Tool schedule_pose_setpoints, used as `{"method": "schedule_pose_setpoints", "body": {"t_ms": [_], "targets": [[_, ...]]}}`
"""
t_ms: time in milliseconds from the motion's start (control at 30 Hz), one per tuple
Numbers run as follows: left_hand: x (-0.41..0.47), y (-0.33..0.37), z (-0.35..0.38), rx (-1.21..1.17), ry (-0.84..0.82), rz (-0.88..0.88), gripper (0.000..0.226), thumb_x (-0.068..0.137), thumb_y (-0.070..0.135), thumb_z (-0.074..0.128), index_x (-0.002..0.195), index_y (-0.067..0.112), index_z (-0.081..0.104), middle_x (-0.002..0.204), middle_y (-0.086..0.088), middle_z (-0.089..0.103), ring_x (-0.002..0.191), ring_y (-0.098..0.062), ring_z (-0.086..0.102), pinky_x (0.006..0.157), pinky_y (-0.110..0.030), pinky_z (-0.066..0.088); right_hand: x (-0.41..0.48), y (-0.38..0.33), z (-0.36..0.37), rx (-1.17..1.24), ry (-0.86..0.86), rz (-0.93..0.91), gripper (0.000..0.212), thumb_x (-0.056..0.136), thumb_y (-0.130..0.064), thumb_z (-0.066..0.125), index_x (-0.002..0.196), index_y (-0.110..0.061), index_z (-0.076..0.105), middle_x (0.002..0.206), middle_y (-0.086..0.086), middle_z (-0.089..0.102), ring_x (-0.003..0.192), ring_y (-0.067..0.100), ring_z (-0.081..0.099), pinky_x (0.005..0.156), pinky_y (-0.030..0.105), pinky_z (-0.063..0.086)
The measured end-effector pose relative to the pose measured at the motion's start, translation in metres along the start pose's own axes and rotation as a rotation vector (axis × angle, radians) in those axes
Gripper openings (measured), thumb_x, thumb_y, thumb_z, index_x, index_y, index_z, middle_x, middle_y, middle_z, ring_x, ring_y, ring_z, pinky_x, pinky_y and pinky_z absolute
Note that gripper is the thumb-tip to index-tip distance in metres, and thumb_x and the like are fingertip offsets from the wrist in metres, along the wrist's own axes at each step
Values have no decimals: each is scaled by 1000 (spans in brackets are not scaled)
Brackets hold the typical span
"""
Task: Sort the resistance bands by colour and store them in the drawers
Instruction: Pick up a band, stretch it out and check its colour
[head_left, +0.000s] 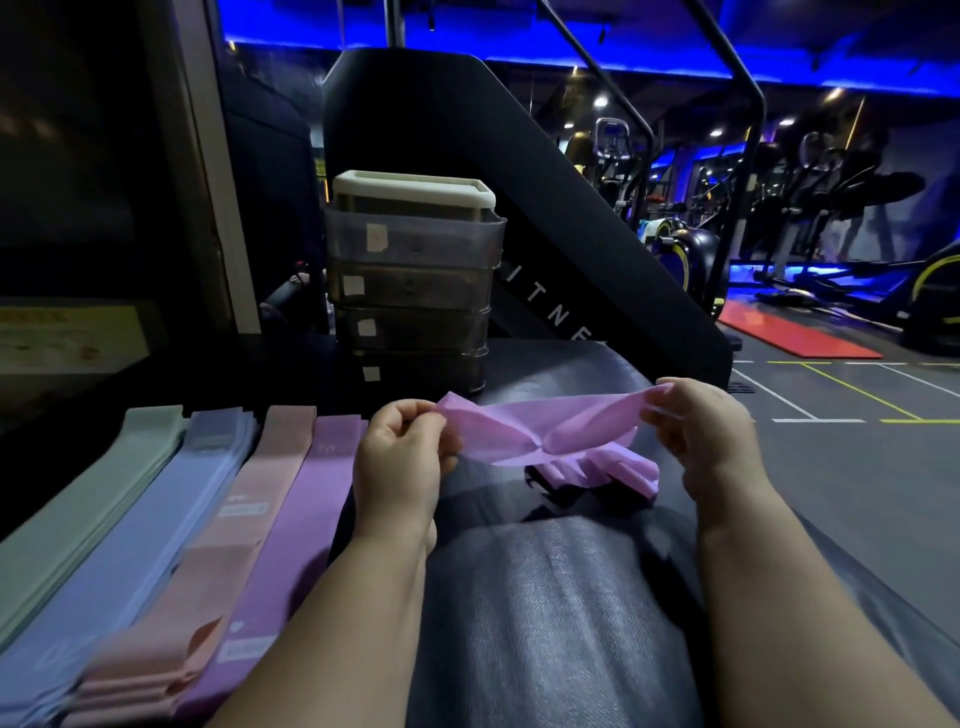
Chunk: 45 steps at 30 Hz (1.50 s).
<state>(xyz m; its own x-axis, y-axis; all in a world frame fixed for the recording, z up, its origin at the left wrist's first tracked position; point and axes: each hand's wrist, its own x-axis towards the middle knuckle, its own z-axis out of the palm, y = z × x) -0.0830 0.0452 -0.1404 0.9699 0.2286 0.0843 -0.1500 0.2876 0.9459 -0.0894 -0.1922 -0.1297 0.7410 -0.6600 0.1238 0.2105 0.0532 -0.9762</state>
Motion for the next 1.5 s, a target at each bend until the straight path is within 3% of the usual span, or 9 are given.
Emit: {"method": "schedule_pose_setpoints", "body": {"t_ms": [167, 300, 467, 633, 867, 1067, 1233, 1400, 1500], "targets": [[-5, 1, 1, -65, 18, -55, 16, 90, 16, 53, 77, 17, 62, 68, 0, 62, 72, -17, 59, 63, -26, 47, 5, 0, -3, 174, 39, 129, 21, 89, -32, 56, 83, -13, 62, 65, 1, 60, 60, 16, 62, 63, 26, 41], [-10, 5, 1, 9, 56, 21, 23, 89, 26, 67, 70, 18, 57, 67, 1, 57, 65, -15, 52, 61, -28, 45, 11, 6, -4, 179, 92, 108, 15, 86, -8, 54, 72, -13, 54, 58, 4, 53, 46, 12, 57, 54, 23, 35], [-17, 32, -9, 96, -50, 135, 13, 89, 12, 68, 90, 19, 57, 76, 0, 61, 66, -13, 56, 53, -18, 47, 11, 8, -4, 190, 106, 120, 20, 87, -2, 49, 75, -15, 59, 70, 3, 48, 60, 13, 45, 53, 20, 38], [-26, 49, -53, 488, -159, 199, 30, 87, 21, 69, 112, 27, 53, 72, 4, 64, 70, -18, 60, 76, -43, 53, 1, 5, 0, 187, 27, 109, 27, 88, 1, 43, 102, -15, 61, 74, 3, 50, 58, 13, 43, 56, 21, 38], [-57, 58, -102, 931, -217, 245, 11, 87, 32, 68, 89, 33, 57, 68, 8, 69, 70, -7, 62, 60, -23, 41, -25, 9, 19, 29, -51, -18, 34, 87, 3, 48, 111, -19, 45, 64, 5, 46, 49, 14, 38, 50, 23, 35], [-71, 60, -122, 1053, -235, 309, 14, 86, 31, 63, 86, 36, 50, 70, 10, 65, 66, -3, 57, 58, -17, 40, -38, 17, 38, 7, -178, -111, 30, 93, 7, 48, 84, -21, 43, 58, 2, 43, 39, 3, 35, 37, 15, 32], [-67, 59, -137, 1027, -276, 299, 17, 83, 25, 59, 88, 35, 48, 68, 9, 63, 67, -6, 55, 60, -18, 41, -43, 22, 58, -154, -174, -151, 35, 92, 10, 42, 73, -15, 59, 65, 3, 60, 47, 0, 55, 45, 11, 40], [-59, 64, -154, 1004, -231, 284, 10, 81, 23, 61, 75, 27, 53, 68, 8, 62, 64, -6, 55, 58, -21, 42, -50, 15, 85, -180, -215, -115, 27, 90, 10, 47, 92, -7, 68, 74, 6, 64, 51, 1, 54, 57, 14, 46], [-56, 68, -162, 1015, -221, 269, 8, 80, 25, 62, 76, 24, 55, 74, 7, 63, 71, -8, 59, 63, -23, 45, -50, 11, 107, -190, -257, -86, 28, 89, 7, 48, 99, -8, 69, 81, 3, 66, 67, 12, 56, 67, 22, 46]]}}
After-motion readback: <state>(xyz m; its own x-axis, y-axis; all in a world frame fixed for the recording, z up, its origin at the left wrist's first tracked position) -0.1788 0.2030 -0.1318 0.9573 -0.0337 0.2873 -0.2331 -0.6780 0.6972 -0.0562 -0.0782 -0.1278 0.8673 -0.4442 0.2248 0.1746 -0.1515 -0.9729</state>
